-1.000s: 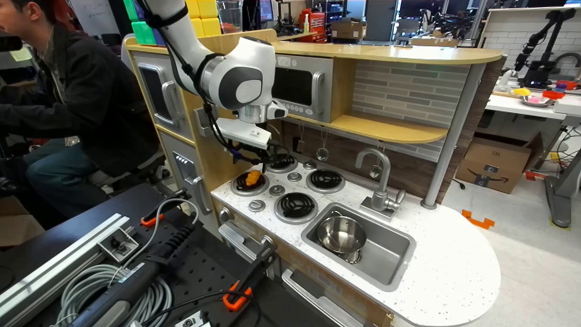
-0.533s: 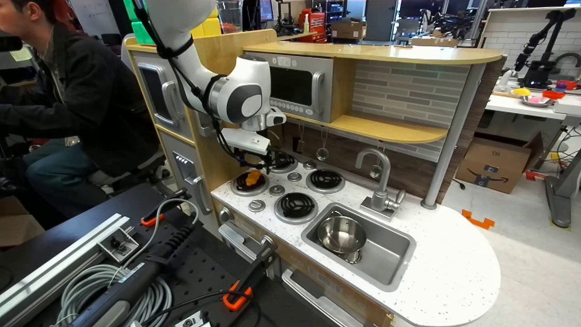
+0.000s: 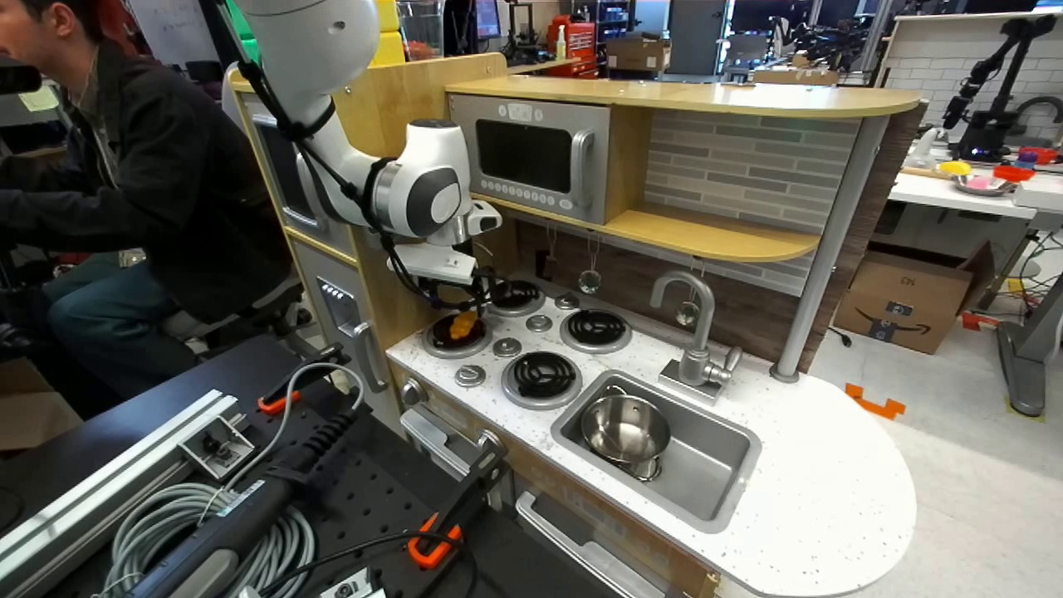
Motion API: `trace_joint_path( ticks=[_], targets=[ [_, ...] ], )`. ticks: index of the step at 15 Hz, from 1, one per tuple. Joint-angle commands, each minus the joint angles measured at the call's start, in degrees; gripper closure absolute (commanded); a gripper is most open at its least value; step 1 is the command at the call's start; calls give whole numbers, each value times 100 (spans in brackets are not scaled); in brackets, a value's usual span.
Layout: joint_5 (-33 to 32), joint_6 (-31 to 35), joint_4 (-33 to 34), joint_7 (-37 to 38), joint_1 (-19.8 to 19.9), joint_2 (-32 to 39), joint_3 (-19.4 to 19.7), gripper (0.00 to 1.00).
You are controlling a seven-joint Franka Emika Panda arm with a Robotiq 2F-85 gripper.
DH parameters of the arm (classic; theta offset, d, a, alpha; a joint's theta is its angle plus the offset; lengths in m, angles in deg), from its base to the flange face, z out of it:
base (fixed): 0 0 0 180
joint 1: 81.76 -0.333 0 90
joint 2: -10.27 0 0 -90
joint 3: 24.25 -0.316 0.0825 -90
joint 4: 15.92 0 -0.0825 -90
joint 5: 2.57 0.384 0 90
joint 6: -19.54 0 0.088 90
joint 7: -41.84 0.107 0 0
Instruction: Move the orange on the stove to the silver pot
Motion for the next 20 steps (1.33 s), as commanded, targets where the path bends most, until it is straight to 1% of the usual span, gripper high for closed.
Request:
trace_joint_path(
  ticks=[1, 3, 4, 6, 7, 9, 15, 16, 20],
  targets=[
    [-228, 77, 365, 344, -233, 274, 207, 0],
    [-245, 54, 367, 433, -265, 263, 241, 11],
    [-248, 26, 369, 473, -275, 260, 255, 12],
    [-264, -16, 372, 556, -302, 252, 286, 12],
    [-263, -35, 370, 602, -311, 245, 296, 3],
    [-245, -15, 369, 670, -300, 250, 282, 0],
    [-127, 124, 331, 1131, -343, 253, 324, 0],
    [-170, 417, -392, 929, -19, -125, 310, 0],
    [-148, 726, -702, 1026, 27, -111, 545, 0]
  ],
)
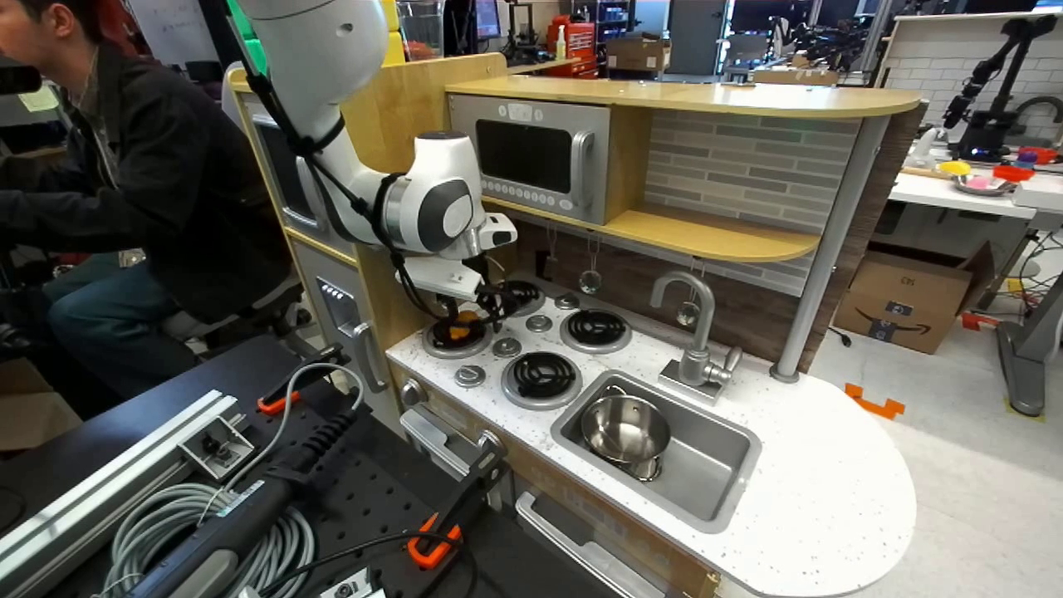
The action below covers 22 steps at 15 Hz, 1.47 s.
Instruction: Move the orange on the stove to the silver pot
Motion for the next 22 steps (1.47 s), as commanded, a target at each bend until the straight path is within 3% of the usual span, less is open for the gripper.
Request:
trace_joint_path(
  ticks=[1, 6, 10, 15, 18, 19, 22],
  targets=[
    [16, 463, -416, 93, 88, -76, 148, 0],
    [0, 371, -286, 4, 136, 15, 131, 0],
    [-70, 288, -207, -622, 965, -36, 30, 0],
    [-102, -28, 150, -1272, 1625, -2, -59, 0],
    [-79, -321, 191, -1518, 1785, -80, -207, 0],
    [-57, -81, 180, -1334, 1674, 19, -29, 0],
    [-47, -177, 210, -1390, 1697, 19, -116, 0]
  ],
)
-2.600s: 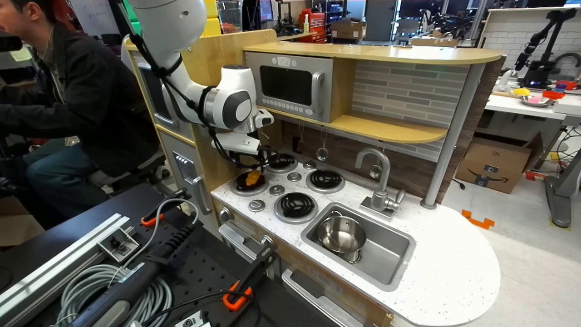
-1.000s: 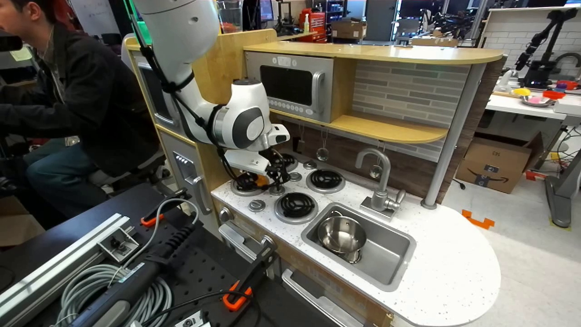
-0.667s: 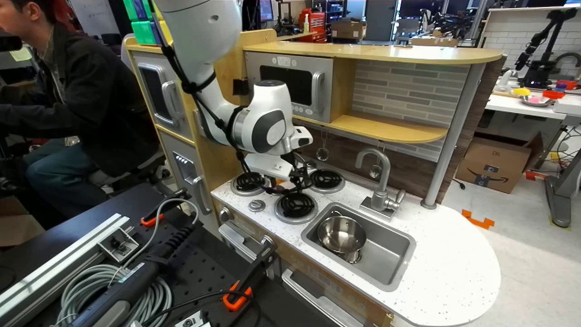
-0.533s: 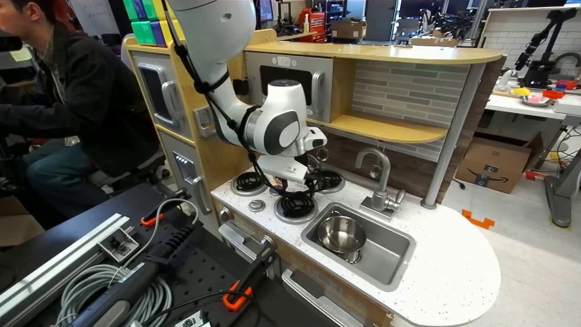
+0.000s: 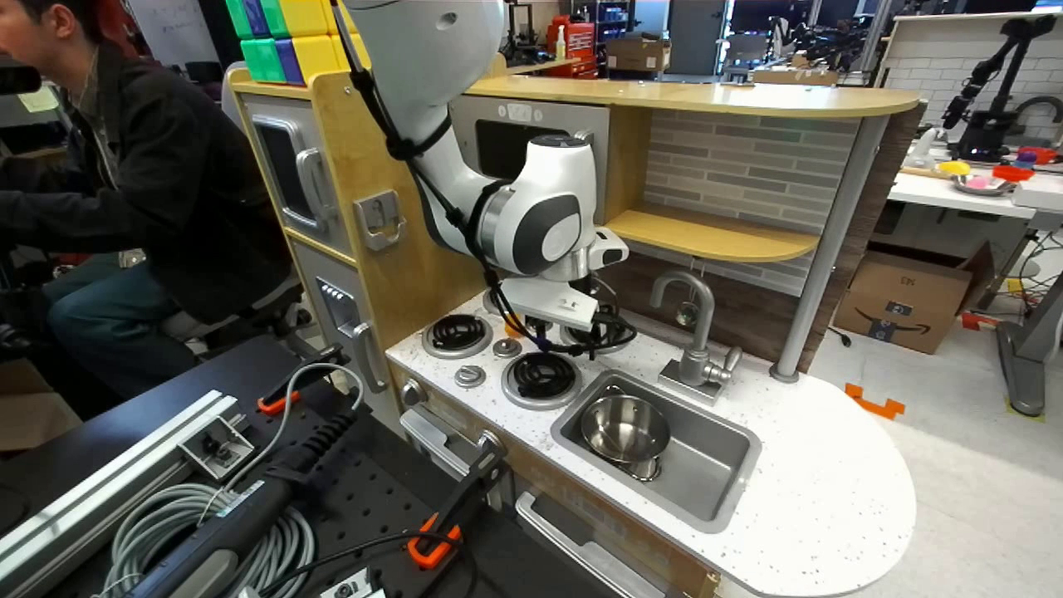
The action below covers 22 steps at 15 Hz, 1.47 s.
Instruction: Move the orange on the stove to the silver pot
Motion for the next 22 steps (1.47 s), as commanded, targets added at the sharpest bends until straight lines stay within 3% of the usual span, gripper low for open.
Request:
trace_joint_path(
  ticks=[1, 3, 10, 17, 18, 19, 22],
  targets=[
    [-44, -20, 35, 31, 17, 22, -24, 0],
    [-88, 34, 151, 224, -267, 154, 94, 0],
    [-23, -293, 979, 607, -906, 675, -35, 0],
    [-18, -571, 1888, 931, -1256, 1300, 45, 0],
    [-24, -604, 2006, 923, -1247, 1371, 47, 25],
    [-28, -626, 2080, 914, -1246, 1414, 43, 26],
    [-44, -676, 2308, 911, -1249, 1531, 76, 49]
  ],
)
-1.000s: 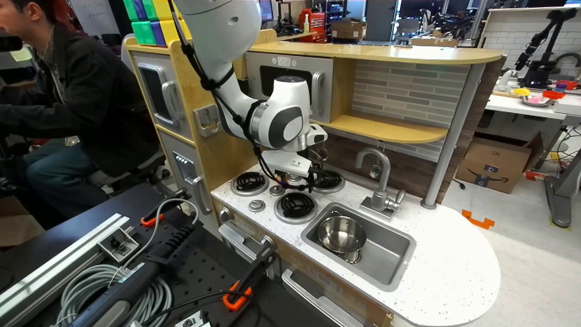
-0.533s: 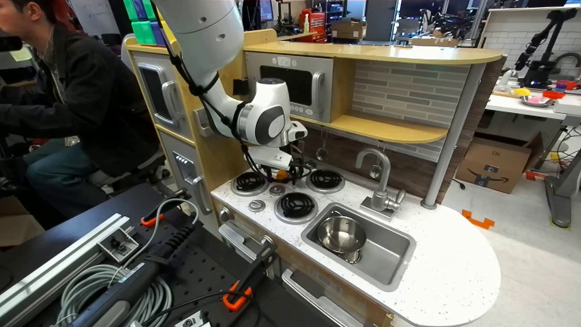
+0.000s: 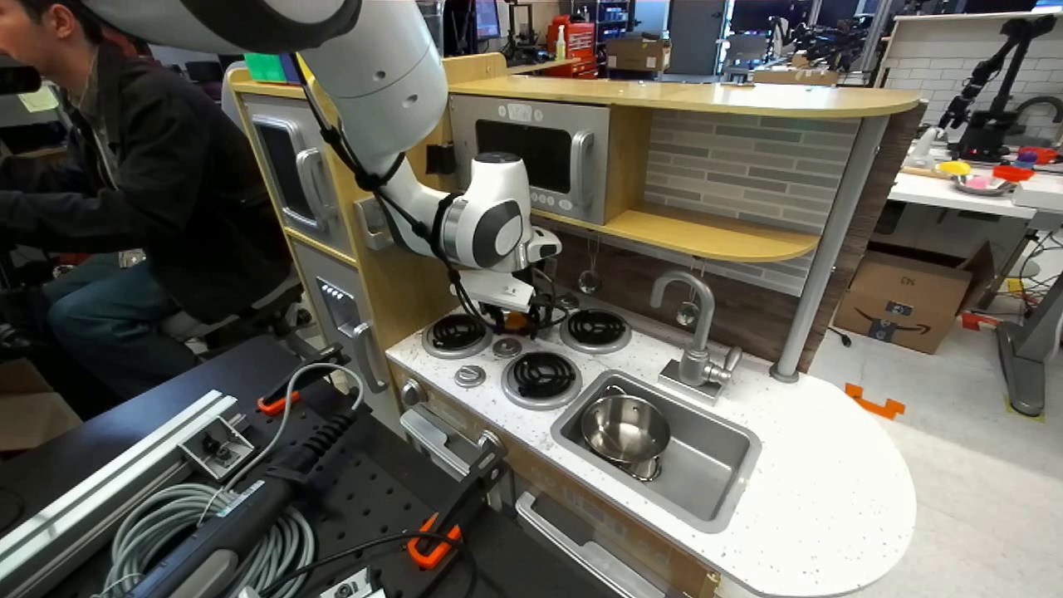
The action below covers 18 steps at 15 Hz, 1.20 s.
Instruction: Move the orange on the stove to the silver pot
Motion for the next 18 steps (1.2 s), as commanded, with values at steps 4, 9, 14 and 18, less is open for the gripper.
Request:
trace_joint_path(
  ticks=[4, 9, 14, 18],
  targets=[
    [-70, -292, 670, 79, -87, 344, 70, 76],
    [5, 13, -943, -778, 688, -689, -264, 100],
    [68, 499, -2233, -1254, 1696, -1558, -454, 98],
    [113, 880, -3098, -1424, 2343, -2095, -588, 98]
  ],
)
